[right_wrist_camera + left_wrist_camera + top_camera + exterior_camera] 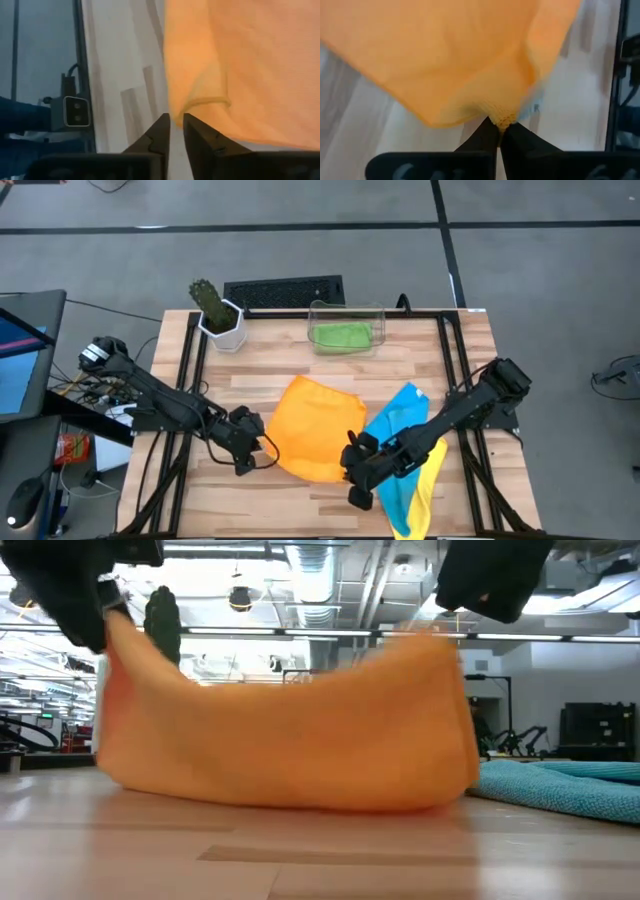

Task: Fold microfiber towels
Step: Fold the orange towel

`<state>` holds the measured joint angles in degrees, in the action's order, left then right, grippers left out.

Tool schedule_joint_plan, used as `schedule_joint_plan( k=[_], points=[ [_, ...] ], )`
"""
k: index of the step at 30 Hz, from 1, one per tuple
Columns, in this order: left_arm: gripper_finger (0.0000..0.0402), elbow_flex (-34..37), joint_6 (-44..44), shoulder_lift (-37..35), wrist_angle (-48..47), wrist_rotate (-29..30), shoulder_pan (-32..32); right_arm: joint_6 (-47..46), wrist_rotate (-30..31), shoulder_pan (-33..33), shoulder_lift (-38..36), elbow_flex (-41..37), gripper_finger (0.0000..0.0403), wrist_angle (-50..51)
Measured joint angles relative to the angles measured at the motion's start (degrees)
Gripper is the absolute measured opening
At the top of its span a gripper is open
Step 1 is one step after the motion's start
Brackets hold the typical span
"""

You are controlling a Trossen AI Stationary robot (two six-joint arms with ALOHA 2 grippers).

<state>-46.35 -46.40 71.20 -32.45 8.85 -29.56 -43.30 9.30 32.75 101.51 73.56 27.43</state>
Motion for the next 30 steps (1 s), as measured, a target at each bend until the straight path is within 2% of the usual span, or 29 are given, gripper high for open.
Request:
schedule_joint_plan(
  k=[6, 14, 19, 24, 30],
  points=[
    [0.0, -0.06, 0.3, 4.81, 5.53, -1.72, -0.6, -3.52, 0.05, 0.3, 0.02, 0.07, 0.0134, -0.73],
    [0.0, -0.04, 0.67, 9.6, 7.08, -4.16, -1.29, -5.28, 0.36, 0.25, 3.08, 0.26, 0.0198, -1.77],
    [0.0, -0.04, 0.74, 10.29, 7.09, -4.75, -1.31, -6.33, 0.8, -1.58, 7.05, -0.04, 0.0202, -1.86],
    [0.0, -0.04, 1.42, 10.29, 7.71, -4.79, -1.33, -8.75, -2.95, -2.97, 10.54, -0.02, 0.0199, -4.66],
    [0.0, -0.04, 1.76, 10.29, 7.92, -4.87, -1.31, -10.42, -3.13, -3.28, 11.32, 0.0, 0.0197, -4.4]
  ],
)
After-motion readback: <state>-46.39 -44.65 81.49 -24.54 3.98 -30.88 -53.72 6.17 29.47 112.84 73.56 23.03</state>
